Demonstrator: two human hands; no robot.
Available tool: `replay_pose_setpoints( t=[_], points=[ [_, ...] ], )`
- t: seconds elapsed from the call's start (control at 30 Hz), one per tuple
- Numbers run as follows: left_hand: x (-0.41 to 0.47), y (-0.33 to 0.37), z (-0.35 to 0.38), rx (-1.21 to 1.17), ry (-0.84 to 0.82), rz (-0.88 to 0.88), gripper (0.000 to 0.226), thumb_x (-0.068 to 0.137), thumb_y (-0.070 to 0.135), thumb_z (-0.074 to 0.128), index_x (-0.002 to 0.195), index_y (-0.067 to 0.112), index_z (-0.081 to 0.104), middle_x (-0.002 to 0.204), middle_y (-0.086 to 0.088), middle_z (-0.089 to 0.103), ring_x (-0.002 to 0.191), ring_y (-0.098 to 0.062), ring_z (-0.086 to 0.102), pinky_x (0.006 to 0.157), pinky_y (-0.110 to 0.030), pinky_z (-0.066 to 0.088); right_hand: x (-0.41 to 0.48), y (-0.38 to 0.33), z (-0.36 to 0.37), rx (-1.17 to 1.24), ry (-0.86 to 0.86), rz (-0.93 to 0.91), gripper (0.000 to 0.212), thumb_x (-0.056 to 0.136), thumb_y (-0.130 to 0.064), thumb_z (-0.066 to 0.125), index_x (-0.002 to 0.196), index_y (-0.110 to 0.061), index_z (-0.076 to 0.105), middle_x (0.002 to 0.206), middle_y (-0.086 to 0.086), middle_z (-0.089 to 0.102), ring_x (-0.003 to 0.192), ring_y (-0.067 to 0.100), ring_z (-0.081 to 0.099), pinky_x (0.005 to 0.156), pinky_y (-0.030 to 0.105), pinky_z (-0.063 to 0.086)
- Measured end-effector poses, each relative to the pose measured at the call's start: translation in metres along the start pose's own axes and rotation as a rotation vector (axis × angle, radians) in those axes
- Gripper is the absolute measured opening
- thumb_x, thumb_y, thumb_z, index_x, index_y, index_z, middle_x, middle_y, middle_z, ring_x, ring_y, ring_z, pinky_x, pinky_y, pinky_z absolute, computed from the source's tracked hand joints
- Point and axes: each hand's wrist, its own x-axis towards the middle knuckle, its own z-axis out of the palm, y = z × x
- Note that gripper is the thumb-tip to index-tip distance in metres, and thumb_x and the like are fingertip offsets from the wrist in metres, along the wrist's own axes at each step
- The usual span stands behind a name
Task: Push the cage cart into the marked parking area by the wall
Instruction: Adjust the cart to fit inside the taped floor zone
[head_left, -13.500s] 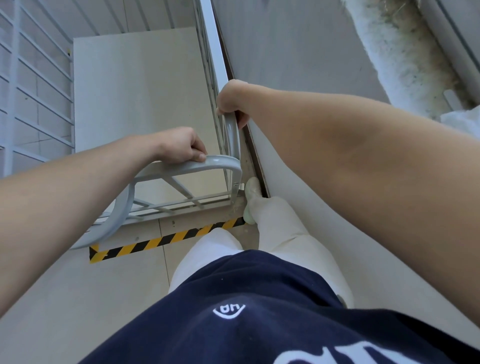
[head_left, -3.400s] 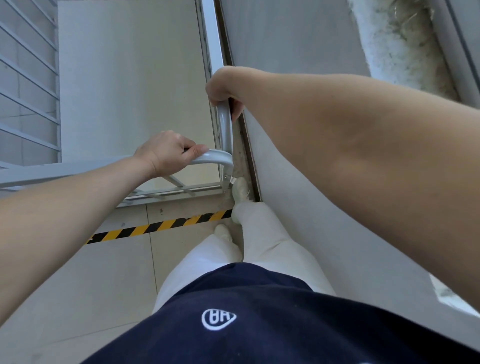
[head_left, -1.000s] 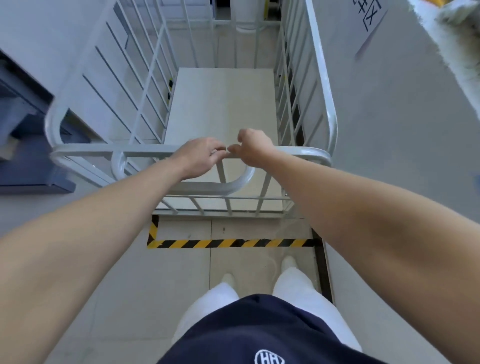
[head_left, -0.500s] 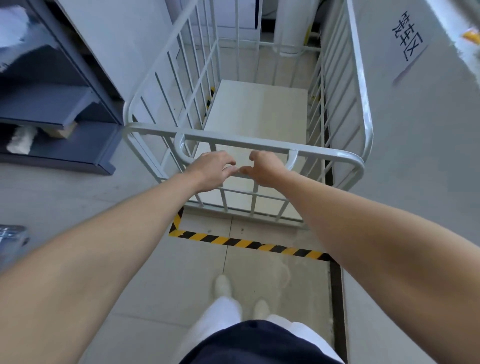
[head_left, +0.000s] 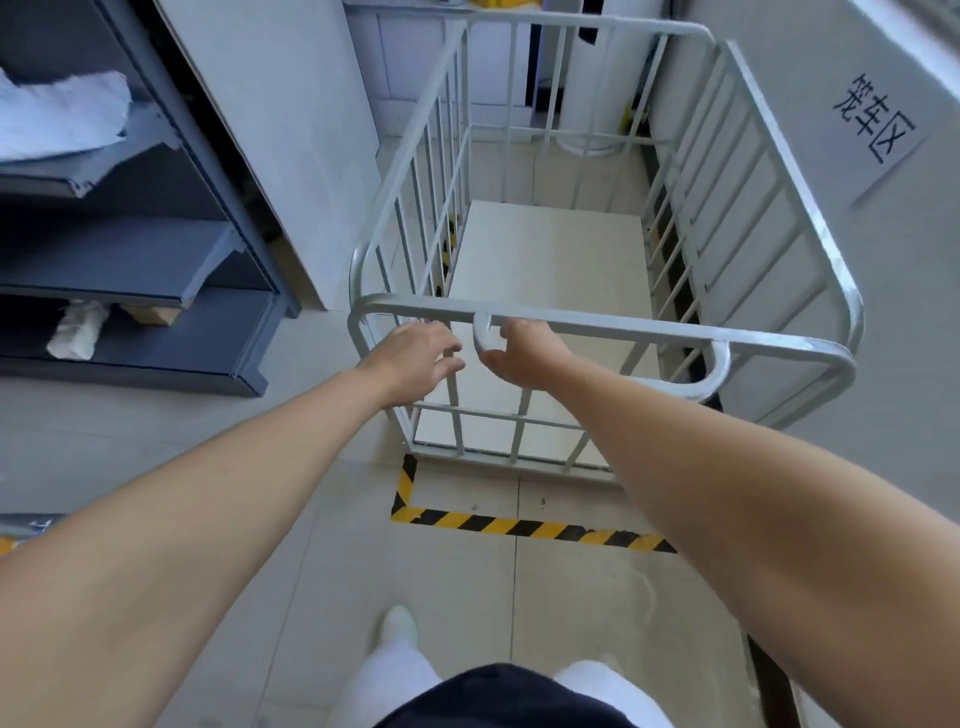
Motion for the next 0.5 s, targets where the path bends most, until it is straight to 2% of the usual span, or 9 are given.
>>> replay_pose_setpoints(
  t=[0.13, 0.3, 0.37, 0.4, 0.47, 0.5],
  points=[
    [0.004, -0.060, -0.019, 0.063, -0.048, 0.013, 0.042, 0.096, 0.034, 0.047, 0.130, 0.010, 0.055, 0.136, -0.005, 0.053, 0.129, -0.024, 0.043, 0.112, -0.037, 0.028, 0.019, -0.041, 0.022, -0.048, 0.048, 0.107, 0.052, 0.094, -0.041, 0.052, 0.131, -0.005, 0.047, 0.135, 0.014, 0.051, 0.127, 0.031, 0.044, 0.101, 0.039, 0.040],
    [0.030, -0.080, -0.022, 0.098, -0.086, 0.055, 0.049, 0.096, 0.035, 0.047, 0.138, 0.010, 0.043, 0.145, -0.007, 0.043, 0.137, -0.024, 0.035, 0.117, -0.036, 0.018, 0.027, -0.037, 0.034, -0.072, 0.015, 0.285, 0.049, 0.094, -0.039, 0.051, 0.128, -0.004, 0.047, 0.135, 0.015, 0.049, 0.126, 0.032, 0.042, 0.099, 0.038, 0.039],
    [0.041, -0.076, -0.017, 0.113, -0.094, 0.070, 0.052, 0.096, 0.035, 0.046, 0.140, 0.009, 0.040, 0.148, -0.008, 0.040, 0.139, -0.025, 0.033, 0.117, -0.036, 0.016, 0.031, -0.031, 0.036, -0.063, -0.033, 0.307, 0.042, 0.094, -0.037, 0.048, 0.122, -0.005, 0.049, 0.125, 0.014, 0.054, 0.117, 0.032, 0.049, 0.090, 0.038, 0.041],
    [0.046, -0.074, -0.013, 0.116, -0.098, 0.071, 0.052, 0.096, 0.035, 0.046, 0.140, 0.009, 0.039, 0.148, -0.008, 0.039, 0.138, -0.025, 0.033, 0.117, -0.037, 0.016, 0.033, -0.029, 0.038, -0.068, -0.073, 0.298, 0.035, 0.095, -0.034, 0.046, 0.116, -0.006, 0.050, 0.113, 0.012, 0.057, 0.107, 0.031, 0.052, 0.083, 0.036, 0.041],
    [0.059, -0.069, -0.003, 0.121, -0.105, 0.071, 0.051, 0.096, 0.036, 0.047, 0.138, 0.009, 0.040, 0.145, -0.008, 0.042, 0.136, -0.026, 0.035, 0.116, -0.038, 0.018, 0.035, -0.022, 0.042, -0.116, -0.154, 0.248, 0.019, 0.097, -0.023, 0.040, 0.103, -0.008, 0.050, 0.088, 0.005, 0.051, 0.094, 0.029, 0.053, 0.071, 0.034, 0.038],
    [0.067, -0.067, 0.002, 0.122, -0.110, 0.068, 0.050, 0.096, 0.037, 0.046, 0.137, 0.009, 0.041, 0.145, -0.008, 0.043, 0.136, -0.027, 0.035, 0.115, -0.038, 0.018, 0.036, -0.017, 0.042, -0.145, -0.174, 0.230, 0.014, 0.097, -0.018, 0.038, 0.094, -0.010, 0.048, 0.085, 0.004, 0.048, 0.093, 0.029, 0.054, 0.071, 0.034, 0.039]
  ],
)
